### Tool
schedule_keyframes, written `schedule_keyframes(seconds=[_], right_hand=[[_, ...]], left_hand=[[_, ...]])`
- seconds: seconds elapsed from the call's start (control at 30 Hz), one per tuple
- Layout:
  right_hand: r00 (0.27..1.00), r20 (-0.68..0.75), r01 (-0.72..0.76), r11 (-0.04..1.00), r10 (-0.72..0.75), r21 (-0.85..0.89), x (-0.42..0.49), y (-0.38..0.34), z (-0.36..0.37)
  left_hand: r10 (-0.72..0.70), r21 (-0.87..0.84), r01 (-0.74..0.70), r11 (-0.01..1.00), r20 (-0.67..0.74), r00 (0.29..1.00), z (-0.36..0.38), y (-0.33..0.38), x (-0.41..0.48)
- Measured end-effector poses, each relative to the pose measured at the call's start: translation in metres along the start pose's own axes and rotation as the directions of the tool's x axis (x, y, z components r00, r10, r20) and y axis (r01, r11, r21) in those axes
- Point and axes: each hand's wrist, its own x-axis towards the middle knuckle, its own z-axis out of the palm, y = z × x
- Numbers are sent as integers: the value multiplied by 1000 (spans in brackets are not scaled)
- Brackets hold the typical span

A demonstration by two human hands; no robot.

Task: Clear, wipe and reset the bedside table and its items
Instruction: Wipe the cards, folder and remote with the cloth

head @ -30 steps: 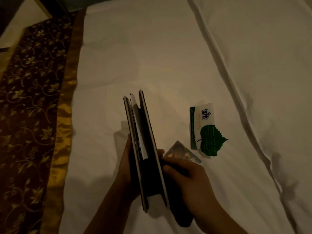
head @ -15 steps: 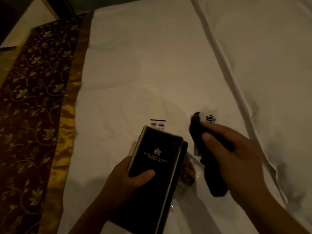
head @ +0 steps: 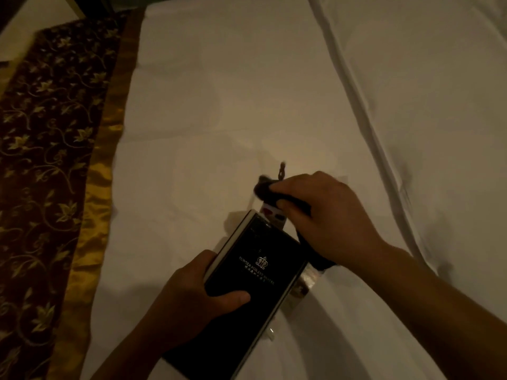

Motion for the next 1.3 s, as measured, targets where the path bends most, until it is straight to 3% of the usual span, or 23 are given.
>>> schedule_keyframes(seconds=[0.07,0.13,0.2,0.23,0.3,0.4,0.53,0.63,0.7,0.8,0.9,0.97,1.0,1.07,1.13,1.23,1.3], right_hand=[[979,52,-201,977,197,76,5,8,1],[885,163,-465,800,437,380,4,20,-5],[825,384,-560,508,415,654,-6,25,-9],[811,473,-585,436,345,684,-13,26,-10],[773,568,-634,349,282,690,-27,29,-9],[707,572,-693,246,417,677,-43,37,-5],[667,552,-720,241,501,651,-63,38,-4],[656,538,-721,229,529,654,-73,39,-6],[648,517,-715,212,559,667,-78,40,-9],[658,468,-687,217,589,693,-83,40,-17],[675,387,-638,233,629,734,-88,46,-33],[683,344,-604,234,644,762,-90,54,-44],[684,325,-591,235,654,771,-91,58,-49],[669,298,-582,230,681,780,-93,64,-53],[656,286,-580,224,699,783,-93,68,-54],[670,262,-564,247,695,788,-89,74,-55],[682,237,-546,266,692,795,-86,77,-56]], left_hand=[[16,13,-16,1000,-1,1000,-1,1,1],[22,31,-22,999,0,1000,-5,1,1],[34,22,-33,999,-17,999,-14,-2,3],[41,15,-41,999,-27,999,-17,-4,5],[30,-5,-31,1000,-21,999,-20,-11,6],[-111,-229,107,968,-1,994,-18,-24,0],[-352,-498,250,830,-121,928,-26,-32,17],[-479,-539,301,786,-226,848,-36,-40,44],[-492,-506,314,804,-267,829,-43,-44,60],[-454,-331,345,878,-352,819,-44,-47,77],[-387,-54,424,904,-525,758,-29,-42,79],[-174,257,437,862,-659,731,-8,-28,76],[-25,375,378,846,-681,732,5,-17,76],[158,446,162,881,-598,786,37,10,83],[89,254,12,967,-385,919,73,42,101],[-88,19,90,996,-74,993,122,81,131],[-121,-25,121,992,-19,992,143,89,147]])
